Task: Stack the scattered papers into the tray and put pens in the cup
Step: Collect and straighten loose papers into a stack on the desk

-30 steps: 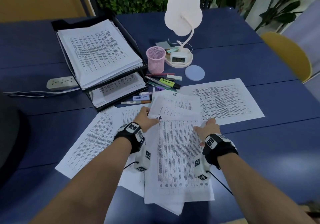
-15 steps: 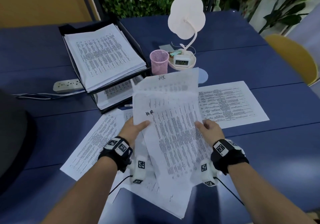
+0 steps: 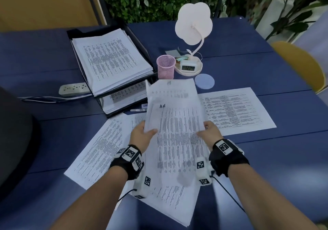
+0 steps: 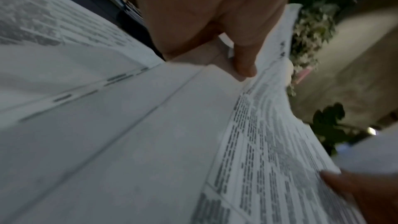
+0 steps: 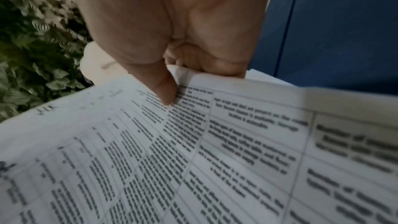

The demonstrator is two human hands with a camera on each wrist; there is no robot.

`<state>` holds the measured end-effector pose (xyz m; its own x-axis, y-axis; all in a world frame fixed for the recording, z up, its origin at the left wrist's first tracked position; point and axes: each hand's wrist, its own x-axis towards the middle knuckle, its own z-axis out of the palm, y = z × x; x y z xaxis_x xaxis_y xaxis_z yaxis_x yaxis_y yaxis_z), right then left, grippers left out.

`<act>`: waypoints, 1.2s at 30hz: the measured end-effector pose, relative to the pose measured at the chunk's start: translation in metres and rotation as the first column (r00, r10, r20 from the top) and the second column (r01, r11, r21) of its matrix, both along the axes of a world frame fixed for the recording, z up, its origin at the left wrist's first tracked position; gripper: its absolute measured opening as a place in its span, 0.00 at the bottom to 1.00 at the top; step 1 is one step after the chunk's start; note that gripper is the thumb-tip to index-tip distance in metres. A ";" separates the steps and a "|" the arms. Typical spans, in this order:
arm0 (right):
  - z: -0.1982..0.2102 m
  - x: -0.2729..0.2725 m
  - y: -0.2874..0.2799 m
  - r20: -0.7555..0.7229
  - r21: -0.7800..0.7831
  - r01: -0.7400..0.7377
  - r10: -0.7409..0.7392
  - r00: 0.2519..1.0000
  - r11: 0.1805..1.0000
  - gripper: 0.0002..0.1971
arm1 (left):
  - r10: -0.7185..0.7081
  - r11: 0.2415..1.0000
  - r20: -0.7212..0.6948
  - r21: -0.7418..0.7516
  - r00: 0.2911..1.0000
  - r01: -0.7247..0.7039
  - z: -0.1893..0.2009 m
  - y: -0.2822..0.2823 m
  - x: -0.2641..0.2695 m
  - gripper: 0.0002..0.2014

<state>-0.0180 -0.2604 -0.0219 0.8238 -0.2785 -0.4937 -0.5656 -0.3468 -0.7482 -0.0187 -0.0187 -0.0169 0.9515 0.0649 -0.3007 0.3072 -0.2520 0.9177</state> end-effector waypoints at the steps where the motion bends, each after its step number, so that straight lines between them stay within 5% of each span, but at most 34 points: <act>1: 0.005 0.001 0.000 0.028 0.055 0.024 -0.025 0.999 0.998 0.20 | 0.020 0.998 0.019 -0.056 1.000 -0.019 0.007 0.002 0.002 0.10; 5: 0.038 0.006 0.011 0.250 0.185 0.052 -0.099 0.963 0.981 0.12 | 0.114 0.982 0.109 -0.161 0.987 -0.096 0.036 0.006 0.017 0.10; 12: 0.101 0.023 0.035 0.607 0.267 -0.015 -0.156 0.780 0.964 0.13 | 0.201 0.974 0.405 -0.181 0.892 -0.138 0.086 -0.001 0.034 0.16; 17: 0.098 0.026 0.039 0.584 0.208 -0.006 -0.119 0.803 0.978 0.17 | 0.135 0.989 0.384 -0.115 0.913 -0.097 0.090 0.004 0.029 0.12; 26: 0.087 0.038 0.033 0.524 0.222 -0.032 -0.091 0.847 0.974 0.18 | 0.224 0.929 0.159 -0.334 0.961 -0.162 0.086 0.014 0.040 0.18; 30: 0.079 0.034 0.037 0.421 0.153 -0.099 0.025 0.907 0.983 0.24 | 0.171 0.950 0.198 -0.292 0.965 -0.108 0.097 0.004 0.045 0.37; 36: 0.064 0.031 0.034 0.400 0.097 -0.034 -0.008 0.916 0.995 0.11 | 0.121 0.979 0.242 -0.190 0.963 -0.075 0.104 0.008 0.048 0.35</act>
<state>0.0130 -0.2261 0.0426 0.9613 -0.2329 -0.1474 -0.2084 -0.2641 -0.9417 0.0292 -0.0104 0.0874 0.9893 0.1291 -0.0683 0.0764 -0.0587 0.9954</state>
